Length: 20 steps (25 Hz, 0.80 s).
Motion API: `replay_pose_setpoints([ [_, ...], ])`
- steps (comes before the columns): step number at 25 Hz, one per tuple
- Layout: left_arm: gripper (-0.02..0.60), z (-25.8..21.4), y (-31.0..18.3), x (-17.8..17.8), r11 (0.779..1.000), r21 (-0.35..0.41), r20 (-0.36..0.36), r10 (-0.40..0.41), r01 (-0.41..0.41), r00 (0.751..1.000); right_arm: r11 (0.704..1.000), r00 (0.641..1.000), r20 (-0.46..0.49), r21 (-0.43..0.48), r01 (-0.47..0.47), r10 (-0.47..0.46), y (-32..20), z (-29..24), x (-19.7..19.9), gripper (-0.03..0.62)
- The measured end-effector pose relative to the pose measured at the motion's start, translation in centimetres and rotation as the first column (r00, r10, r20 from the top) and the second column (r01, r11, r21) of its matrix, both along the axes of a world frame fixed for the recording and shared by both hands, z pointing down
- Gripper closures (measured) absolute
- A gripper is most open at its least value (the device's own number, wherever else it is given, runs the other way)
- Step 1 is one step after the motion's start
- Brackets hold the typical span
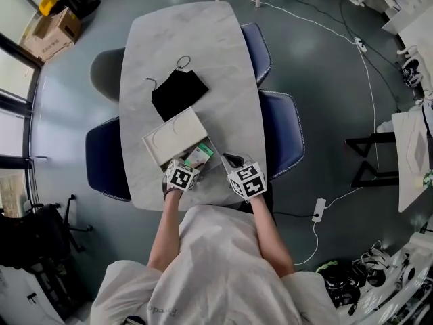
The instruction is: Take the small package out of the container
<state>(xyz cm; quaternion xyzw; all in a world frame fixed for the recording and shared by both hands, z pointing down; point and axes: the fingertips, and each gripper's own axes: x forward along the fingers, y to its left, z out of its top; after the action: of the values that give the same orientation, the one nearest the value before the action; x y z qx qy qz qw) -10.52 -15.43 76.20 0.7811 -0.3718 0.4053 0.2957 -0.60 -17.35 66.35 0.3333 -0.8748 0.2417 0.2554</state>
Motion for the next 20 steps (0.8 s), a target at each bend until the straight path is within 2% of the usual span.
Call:
replay_pose_setpoints([
  [4, 0.241, 0.4, -0.2, 0.6, 1.0, -0.013, 0.027, 0.017, -0.016, 1.0, 1.0, 1.0, 0.001, -0.006, 0.01, -0.01, -0.5, 0.1, 0.6, 0.591],
  [9, 0.238, 1.6, -0.4, 0.6, 0.998, -0.005, 0.098, 0.062, -0.062, 0.993, 1.0, 1.0, 0.007, -0.018, 0.013, -0.013, -0.9, 0.4, 1.0, 0.591],
  [20, 0.219, 2.9, -0.5, 1.0, 0.997, -0.041, 0.093, 0.075, -0.071, 0.993, 0.999, 1.0, 0.024, -0.051, -0.012, 0.013, -1.9, 1.3, 2.6, 0.591],
])
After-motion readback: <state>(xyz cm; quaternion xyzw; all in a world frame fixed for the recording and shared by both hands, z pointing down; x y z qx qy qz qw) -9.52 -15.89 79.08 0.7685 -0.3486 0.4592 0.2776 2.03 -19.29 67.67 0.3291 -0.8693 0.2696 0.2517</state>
